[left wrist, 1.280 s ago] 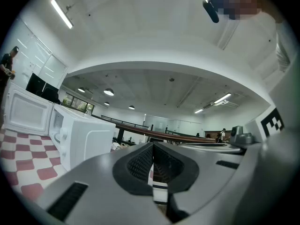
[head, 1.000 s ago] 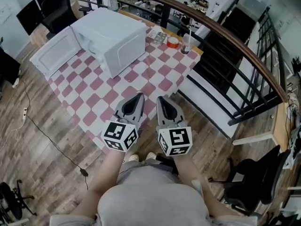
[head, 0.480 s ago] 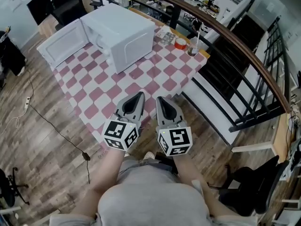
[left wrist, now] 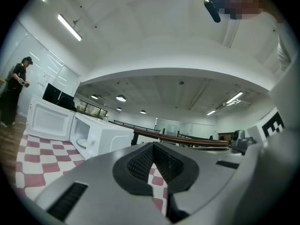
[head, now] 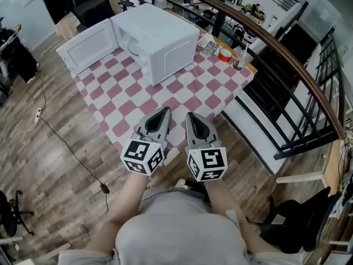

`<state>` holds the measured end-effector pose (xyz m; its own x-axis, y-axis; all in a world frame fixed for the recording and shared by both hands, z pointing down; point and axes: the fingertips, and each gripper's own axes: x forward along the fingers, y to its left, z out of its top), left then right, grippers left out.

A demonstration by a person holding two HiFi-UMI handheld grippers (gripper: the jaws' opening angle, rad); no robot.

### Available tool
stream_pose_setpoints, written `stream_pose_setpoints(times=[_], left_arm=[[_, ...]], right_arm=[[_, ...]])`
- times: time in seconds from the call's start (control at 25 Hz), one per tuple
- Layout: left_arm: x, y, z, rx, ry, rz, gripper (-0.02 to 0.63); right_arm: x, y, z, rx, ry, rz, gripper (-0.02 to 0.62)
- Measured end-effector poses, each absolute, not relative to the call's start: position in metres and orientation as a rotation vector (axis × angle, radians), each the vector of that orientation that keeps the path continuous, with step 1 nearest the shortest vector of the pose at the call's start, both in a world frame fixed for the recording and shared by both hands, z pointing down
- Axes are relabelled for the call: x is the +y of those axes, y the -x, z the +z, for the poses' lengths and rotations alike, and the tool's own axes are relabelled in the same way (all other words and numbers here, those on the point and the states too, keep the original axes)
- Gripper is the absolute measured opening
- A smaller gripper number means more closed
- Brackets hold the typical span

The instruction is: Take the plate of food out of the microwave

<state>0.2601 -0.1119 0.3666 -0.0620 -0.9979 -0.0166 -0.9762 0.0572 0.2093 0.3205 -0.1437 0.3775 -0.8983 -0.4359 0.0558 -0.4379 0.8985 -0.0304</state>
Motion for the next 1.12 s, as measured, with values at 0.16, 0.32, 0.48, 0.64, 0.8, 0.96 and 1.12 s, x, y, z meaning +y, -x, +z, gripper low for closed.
stream_pose_setpoints(times=[0.16, 0.32, 0.48, 0.64, 0.8, 0.96, 1.12], left_arm=[[-0.094, -0.24, 0.361, -2.199, -2.045, -0.259, 0.003], [-0.073, -0.224, 0.359, -2.206, -2.044, -0.264, 0.005], [-0.051, -0.206, 0.36, -2.22, -2.026, -0.272, 0.005], [-0.031, -0.19, 0.36, -2.224, -2.017, -0.277, 0.005], [-0.011, -0.175, 0.358, -2.232, -2.019, -0.266, 0.005], [0.008, -0.159, 0.355, -2.242, -2.024, -0.274, 0.005], [0.026, -0.144, 0.353, -2.244, -2.029, -0.285, 0.005]], right_arm=[[-0.123, -0.3, 0.375, -3.016, -0.663, 0.06, 0.025], [-0.105, -0.282, 0.376, -3.013, -0.641, 0.058, 0.025], [-0.085, -0.264, 0.375, -3.016, -0.618, 0.051, 0.025], [-0.065, -0.247, 0.376, -3.014, -0.606, 0.053, 0.025], [-0.045, -0.233, 0.376, -3.01, -0.61, 0.055, 0.025], [-0.027, -0.22, 0.376, -3.01, -0.62, 0.052, 0.025], [-0.009, -0.208, 0.376, -3.007, -0.633, 0.045, 0.025]])
